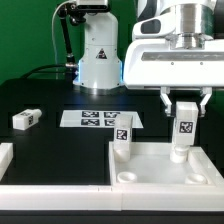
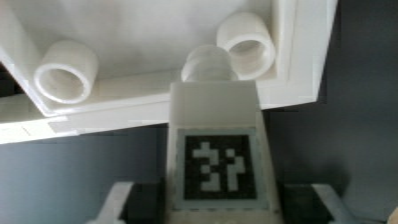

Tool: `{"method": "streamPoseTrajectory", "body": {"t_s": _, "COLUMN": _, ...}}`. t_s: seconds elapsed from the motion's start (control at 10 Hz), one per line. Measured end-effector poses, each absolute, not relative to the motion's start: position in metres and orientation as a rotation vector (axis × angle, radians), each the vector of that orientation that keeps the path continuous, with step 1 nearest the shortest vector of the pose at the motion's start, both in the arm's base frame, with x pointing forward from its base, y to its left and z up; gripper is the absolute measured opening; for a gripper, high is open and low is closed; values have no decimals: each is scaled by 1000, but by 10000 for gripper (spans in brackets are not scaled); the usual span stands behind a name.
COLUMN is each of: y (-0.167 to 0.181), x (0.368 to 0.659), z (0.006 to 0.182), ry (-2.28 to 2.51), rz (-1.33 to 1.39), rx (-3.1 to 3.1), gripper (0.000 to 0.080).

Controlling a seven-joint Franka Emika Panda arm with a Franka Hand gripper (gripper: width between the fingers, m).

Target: Assemble square table

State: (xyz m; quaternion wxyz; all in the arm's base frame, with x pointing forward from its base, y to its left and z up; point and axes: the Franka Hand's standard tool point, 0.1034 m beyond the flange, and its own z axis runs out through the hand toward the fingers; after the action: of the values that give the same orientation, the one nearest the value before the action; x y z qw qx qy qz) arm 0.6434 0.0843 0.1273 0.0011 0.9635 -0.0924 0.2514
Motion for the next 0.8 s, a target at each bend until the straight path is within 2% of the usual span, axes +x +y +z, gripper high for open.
{"method": "streamPoseTrajectory", "body": {"t_s": 0.1, "y": 85, "x": 643, "z": 127, "ry": -287, "rz": 793, "rx": 3024, "gripper": 290}}
{"method": "streamPoseTrajectory", "body": {"t_s": 0.4, "y": 122, "x": 653, "z": 112, "ry": -201, "rz": 882, "rx": 2999, "gripper": 290}}
{"method": "streamPoseTrajectory", "body": {"t_s": 0.6, "y": 117, "x": 652, "z": 99, "ry": -198, "rz": 874, "rx": 2989, "gripper": 290}}
{"method": "streamPoseTrajectory", "body": {"t_s": 0.8, "y": 110, "x": 653, "z": 97, "ry": -169, "rz": 868, "rx": 2978, "gripper": 290}}
